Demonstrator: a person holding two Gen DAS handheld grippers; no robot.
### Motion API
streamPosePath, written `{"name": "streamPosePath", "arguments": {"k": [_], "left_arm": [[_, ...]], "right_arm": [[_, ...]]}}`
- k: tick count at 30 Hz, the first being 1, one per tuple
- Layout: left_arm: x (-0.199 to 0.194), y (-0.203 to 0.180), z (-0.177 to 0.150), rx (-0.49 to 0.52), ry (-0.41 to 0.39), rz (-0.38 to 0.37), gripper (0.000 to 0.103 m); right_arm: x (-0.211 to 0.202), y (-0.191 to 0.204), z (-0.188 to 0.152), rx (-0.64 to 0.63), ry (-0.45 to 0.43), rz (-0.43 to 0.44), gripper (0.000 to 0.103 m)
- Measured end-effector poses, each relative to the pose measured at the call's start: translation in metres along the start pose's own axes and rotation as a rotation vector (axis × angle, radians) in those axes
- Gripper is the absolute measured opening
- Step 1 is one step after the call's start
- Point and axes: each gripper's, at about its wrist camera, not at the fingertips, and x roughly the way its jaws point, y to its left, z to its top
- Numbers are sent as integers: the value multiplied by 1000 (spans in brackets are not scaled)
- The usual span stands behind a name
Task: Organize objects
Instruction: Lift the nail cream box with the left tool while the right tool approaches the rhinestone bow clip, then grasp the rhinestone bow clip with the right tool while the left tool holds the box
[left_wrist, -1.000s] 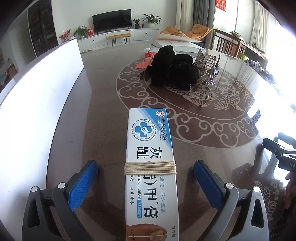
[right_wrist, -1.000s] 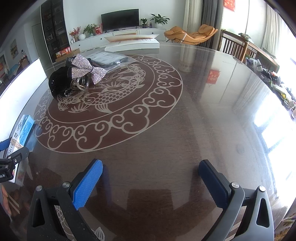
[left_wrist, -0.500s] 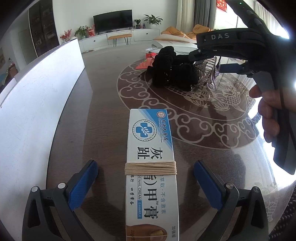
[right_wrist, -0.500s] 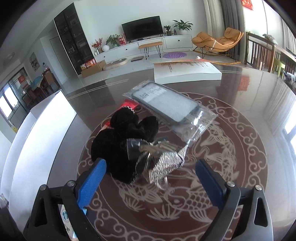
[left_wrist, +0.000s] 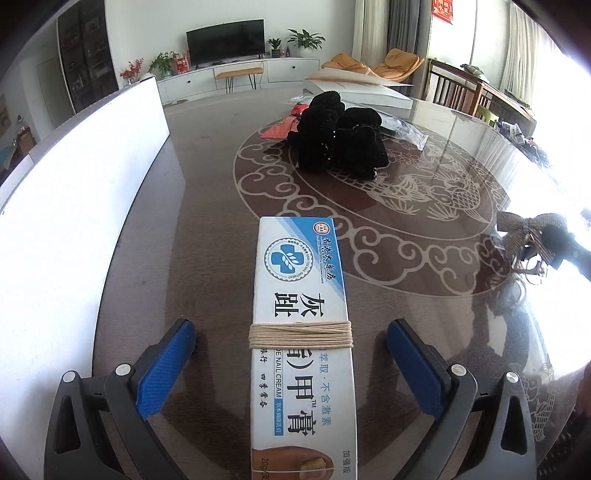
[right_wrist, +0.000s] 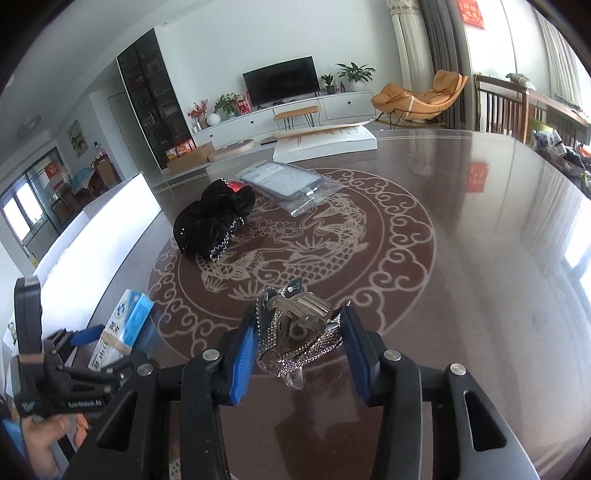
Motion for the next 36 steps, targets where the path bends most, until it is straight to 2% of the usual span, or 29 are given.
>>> {"name": "streamPosePath", "arguments": {"k": [1, 2, 3, 4, 5, 13, 19, 29, 30, 33, 36], "left_arm": [[0, 0, 0, 0, 0, 0, 103], [0, 0, 0, 0, 0, 0, 103], [0, 0, 0, 0, 0, 0, 103], [0, 0, 0, 0, 0, 0, 103], [0, 0, 0, 0, 0, 0, 103], [0, 0, 0, 0, 0, 0, 103], [1, 0, 0, 0, 0, 0, 103], [1, 0, 0, -6, 3, -1, 103], [0, 0, 0, -3, 17, -1, 103], [3, 1, 8, 36, 124, -29, 103], [6, -1, 12, 34, 153, -23, 103]], "right_arm": [[-8, 0, -8, -7, -12, -22, 50], [-14, 1, -14, -13, -10, -47, 65], [-18, 2, -21, -15, -7, -67, 74], [-21, 3, -27, -15, -9, -80, 87], [-23, 3, -31, -15, -12, -89, 91], [-3, 1, -43, -6, 86, -120, 92], [3, -7, -46, 15, 127, -131, 92], [13, 7, -49, -63, 162, -156, 103], [13, 8, -49, -68, 165, -160, 103], [16, 12, -49, -97, 184, -177, 103], [19, 11, -42, -87, 215, -158, 103]]}}
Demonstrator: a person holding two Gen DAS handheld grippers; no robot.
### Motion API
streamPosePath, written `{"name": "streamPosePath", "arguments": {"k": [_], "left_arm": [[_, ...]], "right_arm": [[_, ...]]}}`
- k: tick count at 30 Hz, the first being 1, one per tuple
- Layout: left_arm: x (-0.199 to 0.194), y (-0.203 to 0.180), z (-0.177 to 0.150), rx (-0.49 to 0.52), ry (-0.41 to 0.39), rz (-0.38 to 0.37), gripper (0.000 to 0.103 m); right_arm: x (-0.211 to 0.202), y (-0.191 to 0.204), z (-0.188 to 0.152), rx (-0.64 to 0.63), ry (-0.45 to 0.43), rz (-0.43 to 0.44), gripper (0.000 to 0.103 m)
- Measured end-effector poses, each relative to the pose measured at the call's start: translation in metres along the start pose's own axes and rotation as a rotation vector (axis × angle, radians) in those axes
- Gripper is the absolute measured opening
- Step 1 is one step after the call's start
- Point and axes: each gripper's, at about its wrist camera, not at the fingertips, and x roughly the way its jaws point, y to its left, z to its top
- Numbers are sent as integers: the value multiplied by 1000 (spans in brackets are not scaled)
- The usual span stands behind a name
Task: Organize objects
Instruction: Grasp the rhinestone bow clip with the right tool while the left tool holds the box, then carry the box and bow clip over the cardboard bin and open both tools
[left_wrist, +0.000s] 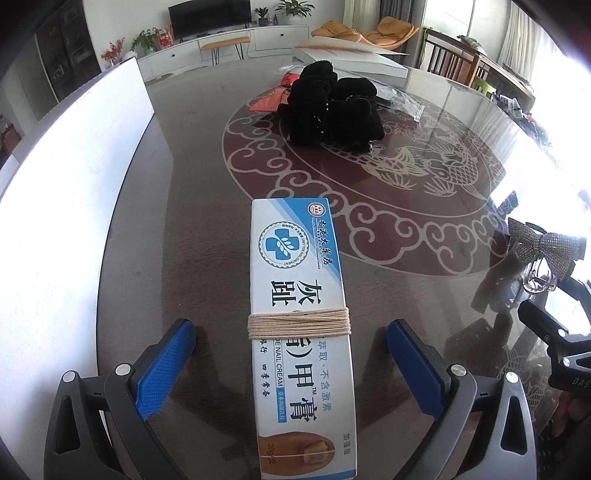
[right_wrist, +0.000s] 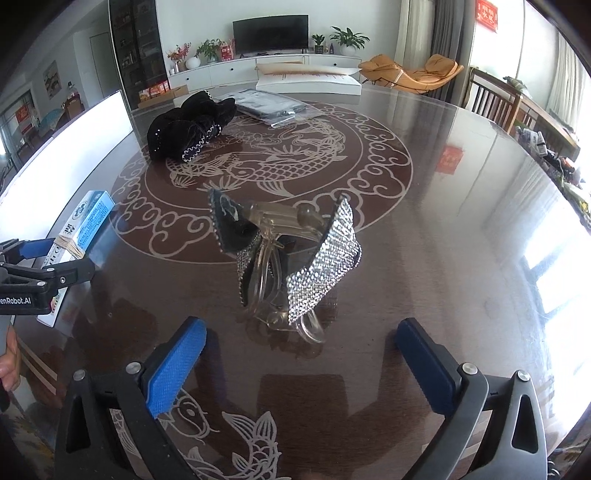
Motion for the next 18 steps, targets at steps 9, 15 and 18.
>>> {"name": "streamPosePath", "arguments": {"k": [9, 15, 18], "left_arm": [[-26, 8, -18, -23, -115, -40, 44], [-89, 31, -36, -141, -244, -184, 44], [-140, 55, -39, -191, -329, -231, 44]], "right_arm": [[-6, -10, 25, 117, 49, 53, 28], [-46, 12, 30, 99, -27, 122, 27], [-73, 47, 45, 37, -80, 190, 27]]}}
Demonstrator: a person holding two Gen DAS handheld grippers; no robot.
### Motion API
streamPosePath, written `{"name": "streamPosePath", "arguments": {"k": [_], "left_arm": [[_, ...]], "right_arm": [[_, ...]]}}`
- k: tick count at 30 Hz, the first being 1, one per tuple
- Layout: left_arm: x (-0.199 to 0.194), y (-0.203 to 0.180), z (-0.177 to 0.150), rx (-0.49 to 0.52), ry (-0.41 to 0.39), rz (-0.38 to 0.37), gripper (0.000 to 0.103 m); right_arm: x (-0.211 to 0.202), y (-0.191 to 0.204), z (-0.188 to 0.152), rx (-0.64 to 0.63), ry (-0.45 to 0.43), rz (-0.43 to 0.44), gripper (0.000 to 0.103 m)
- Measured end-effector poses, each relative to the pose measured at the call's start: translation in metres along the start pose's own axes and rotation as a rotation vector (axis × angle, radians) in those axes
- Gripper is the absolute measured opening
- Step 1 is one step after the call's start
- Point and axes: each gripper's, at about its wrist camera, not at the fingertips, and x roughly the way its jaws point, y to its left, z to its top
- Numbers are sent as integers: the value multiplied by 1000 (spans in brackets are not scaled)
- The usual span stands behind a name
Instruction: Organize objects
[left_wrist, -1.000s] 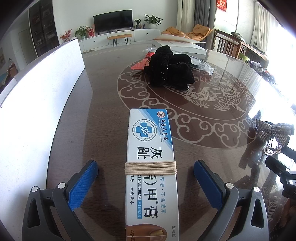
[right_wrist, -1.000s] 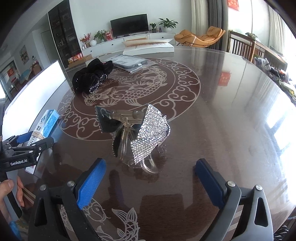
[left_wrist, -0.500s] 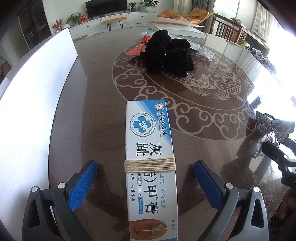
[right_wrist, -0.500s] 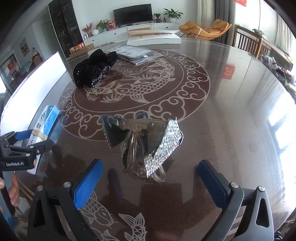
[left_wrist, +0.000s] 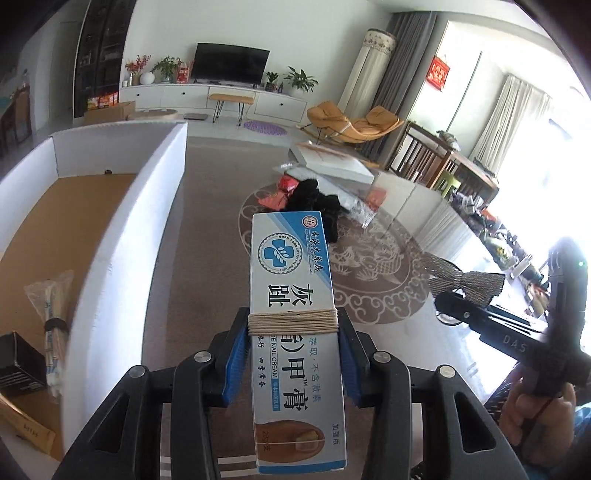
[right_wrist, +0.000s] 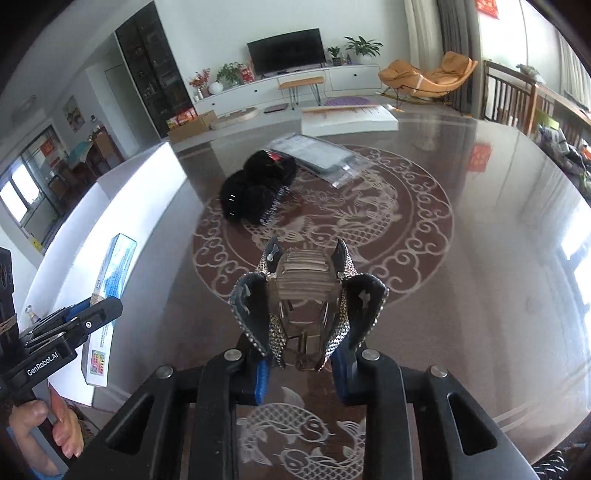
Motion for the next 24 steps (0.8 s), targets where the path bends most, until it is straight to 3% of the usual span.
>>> {"name": "streamPosePath", "arguments": {"k": [3, 7, 11, 13, 14, 15, 16, 17, 21, 24], "left_arm": [[-49, 27, 18, -28, -85, 49, 44], [-82, 94, 36, -100, -104, 199, 44], [-81, 168, 47, -179, -45, 366, 44], [-71, 198, 49, -229, 22, 451, 46], [-67, 211, 48, -259, 45, 480, 54], [-65, 220, 45, -293, 68, 497, 61], [-64, 227, 42, -323, 84, 500, 62], [-64, 229, 41, -343, 85, 496, 62], [-71, 200, 34, -322, 8, 468, 62], [-71, 149, 32, -278, -44, 351, 64]], "right_arm": [[-16, 58, 23, -82, -38, 123, 27], [-16, 156, 51, -231, -32, 304, 27], [9, 250, 67, -378, 5, 389, 27], [32, 283, 69, -416, 72, 432, 28], [45, 293, 69, -412, 116, 453, 33], [56, 300, 68, -398, 149, 462, 40], [63, 301, 65, -380, 168, 459, 57], [66, 298, 64, -357, 171, 454, 67], [53, 256, 59, -292, 96, 446, 75], [38, 204, 50, -261, -7, 349, 90]]}}
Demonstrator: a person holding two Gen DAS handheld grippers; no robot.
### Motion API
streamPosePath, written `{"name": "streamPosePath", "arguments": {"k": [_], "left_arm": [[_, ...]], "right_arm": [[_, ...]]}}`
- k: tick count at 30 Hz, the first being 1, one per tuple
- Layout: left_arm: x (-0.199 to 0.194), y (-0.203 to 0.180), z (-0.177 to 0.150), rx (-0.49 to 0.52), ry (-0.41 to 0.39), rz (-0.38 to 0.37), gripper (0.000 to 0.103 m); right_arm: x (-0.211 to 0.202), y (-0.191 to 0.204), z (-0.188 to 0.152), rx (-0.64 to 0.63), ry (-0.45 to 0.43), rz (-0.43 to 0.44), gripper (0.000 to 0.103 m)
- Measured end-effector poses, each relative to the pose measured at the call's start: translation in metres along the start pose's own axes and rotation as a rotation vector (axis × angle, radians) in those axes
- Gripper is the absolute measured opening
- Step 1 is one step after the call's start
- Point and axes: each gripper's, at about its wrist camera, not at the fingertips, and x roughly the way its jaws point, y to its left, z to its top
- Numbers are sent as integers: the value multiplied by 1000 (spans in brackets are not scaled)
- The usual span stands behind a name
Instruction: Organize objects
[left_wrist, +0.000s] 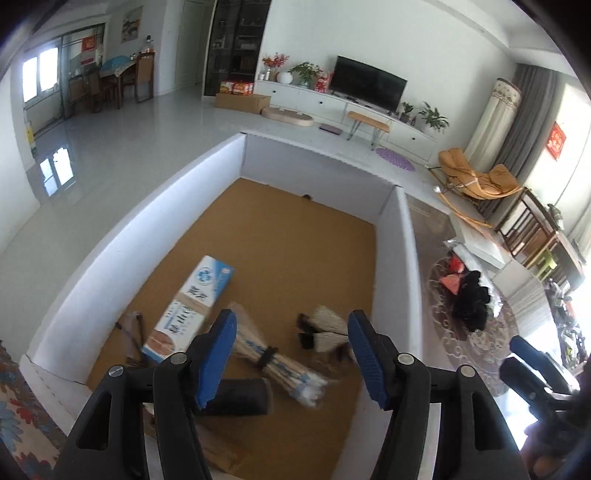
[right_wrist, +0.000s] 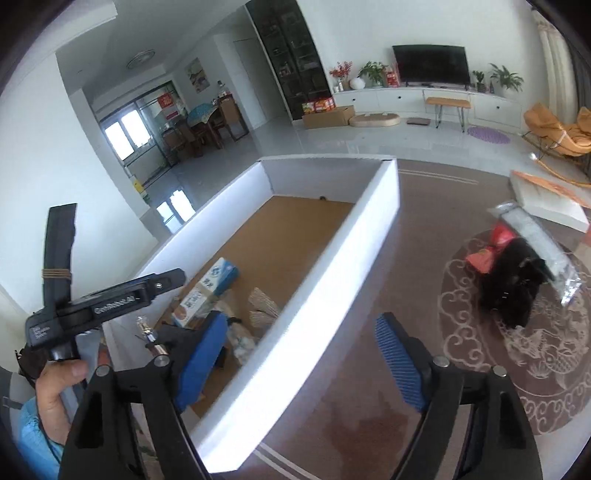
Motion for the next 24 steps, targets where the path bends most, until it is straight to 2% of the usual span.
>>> {"name": "streamPosePath", "arguments": {"k": [1, 2, 3, 5, 7, 9, 12, 14, 17, 20, 24], "left_arm": [[-4, -20, -6, 17, 2, -62, 67], [-7, -41, -13, 40, 9, -126, 76], [-11, -62, -21, 69, 18, -189, 87], [-13, -110, -41, 143, 51, -306, 100], [-5, -154, -66, 235, 91, -376, 103], [18, -190, -92, 324, 124, -345, 103], [67, -224, -118, 398, 172, -237, 103], [93, -237, -124, 417, 194, -200, 103], [120, -245, -130, 413, 205, -149, 103], [138, -245, -132, 383, 237, -141, 103], [146, -250, -135, 423, 193, -73, 103]], "right_arm": [[-11, -19, -12, 27, -26, -49, 97], [-20, -41, -28, 63, -46, -109, 101], [-28, -65, -45, 101, -46, -177, 101], [-36, -111, -79, 168, -21, -322, 101], [-44, -156, -108, 216, 28, -471, 101], [-55, -191, -129, 256, 56, -573, 101], [-73, -227, -145, 295, 63, -664, 101], [-80, -239, -151, 289, 77, -695, 101], [-82, -252, -153, 299, 94, -701, 101], [-82, -262, -157, 345, 95, -672, 102], [-79, -264, -157, 339, 83, -655, 102]]}}
